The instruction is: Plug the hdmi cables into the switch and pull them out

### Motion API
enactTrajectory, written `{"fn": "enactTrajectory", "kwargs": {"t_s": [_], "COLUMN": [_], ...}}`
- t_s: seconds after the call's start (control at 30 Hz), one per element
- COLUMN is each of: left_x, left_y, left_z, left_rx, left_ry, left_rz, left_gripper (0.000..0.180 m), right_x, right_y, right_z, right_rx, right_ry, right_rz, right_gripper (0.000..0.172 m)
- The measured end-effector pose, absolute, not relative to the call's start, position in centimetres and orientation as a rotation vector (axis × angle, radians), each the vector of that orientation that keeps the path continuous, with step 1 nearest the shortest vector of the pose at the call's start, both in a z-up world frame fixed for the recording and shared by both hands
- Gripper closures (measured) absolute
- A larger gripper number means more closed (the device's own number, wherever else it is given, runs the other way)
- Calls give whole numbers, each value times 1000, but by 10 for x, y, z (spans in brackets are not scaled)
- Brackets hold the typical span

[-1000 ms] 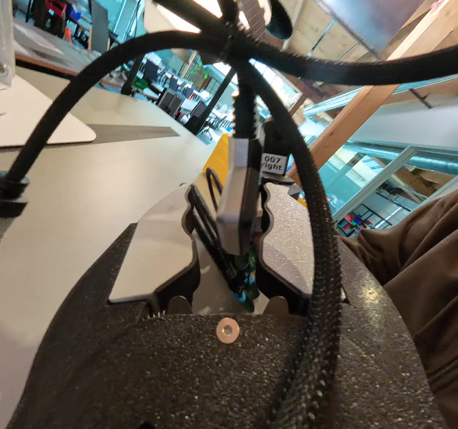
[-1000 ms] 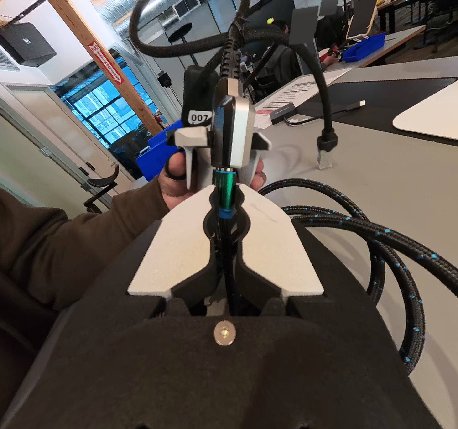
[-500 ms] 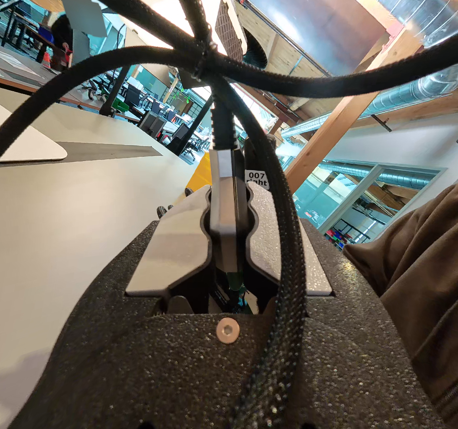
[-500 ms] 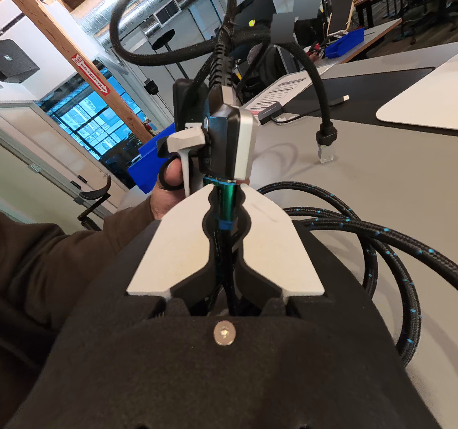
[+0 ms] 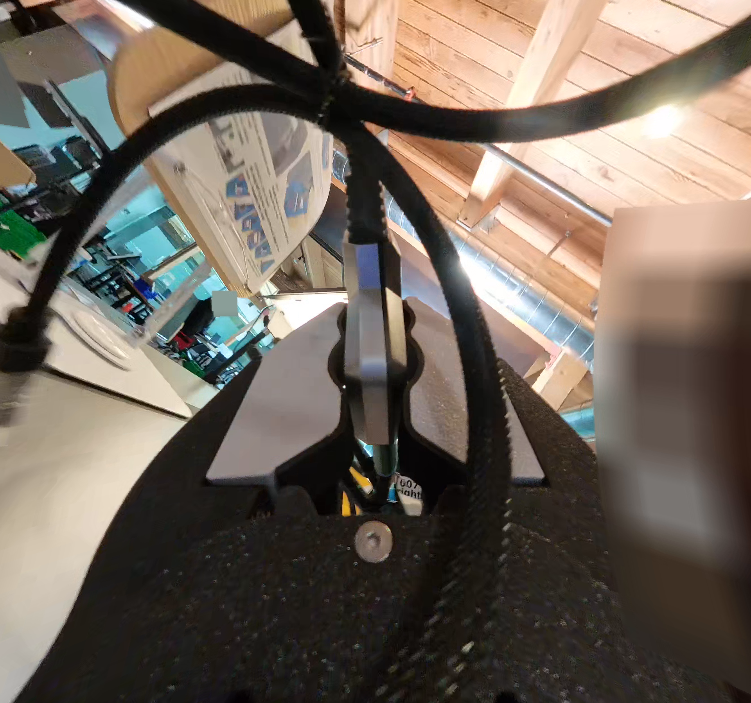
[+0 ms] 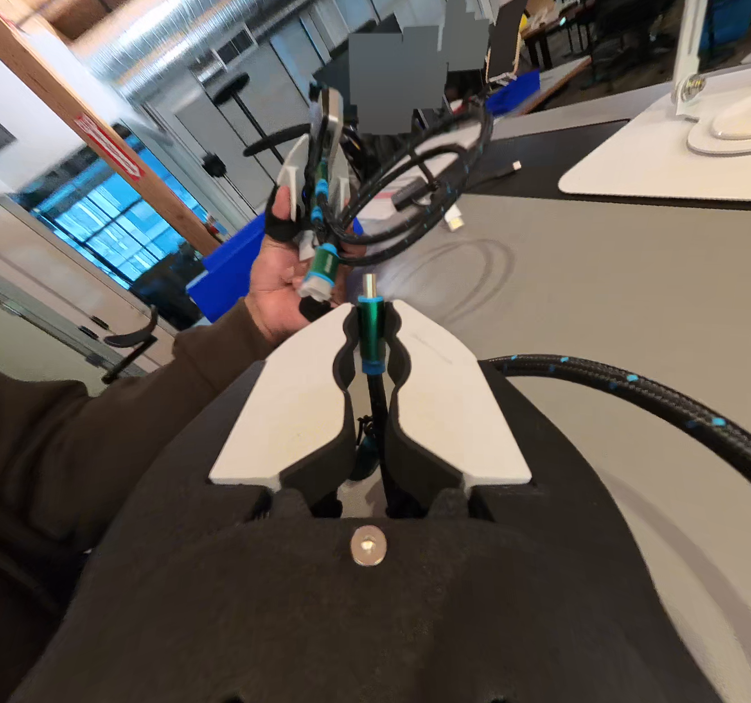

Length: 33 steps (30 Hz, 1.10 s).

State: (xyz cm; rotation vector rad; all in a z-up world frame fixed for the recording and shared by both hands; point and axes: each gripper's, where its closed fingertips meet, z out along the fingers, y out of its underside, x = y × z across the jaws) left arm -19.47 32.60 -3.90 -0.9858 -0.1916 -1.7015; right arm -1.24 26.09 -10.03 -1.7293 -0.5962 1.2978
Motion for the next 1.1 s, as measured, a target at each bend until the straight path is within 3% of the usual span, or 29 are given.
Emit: {"fn": "enactTrajectory", "kwargs": {"t_s": [0.3, 0.87, 1.1], "left_x": [-111, -61, -61], "left_y": [315, 307, 307], "left_z": [-68, -78, -79], "left_rx": [-1477, -1528, -1533], "left_ry": [240, 288, 288], "left_rz": [-1482, -1562, -1561], "left_gripper": [157, 163, 163], "right_x": [-21, -16, -13], "right_y": [257, 258, 233], "right_z": [-88, -85, -56], "right_rx": [-1587, -1563, -1558], "right_ry": [-657, -710, -696], "right_rz": [1242, 1096, 979], "right_gripper": [160, 160, 160]}}
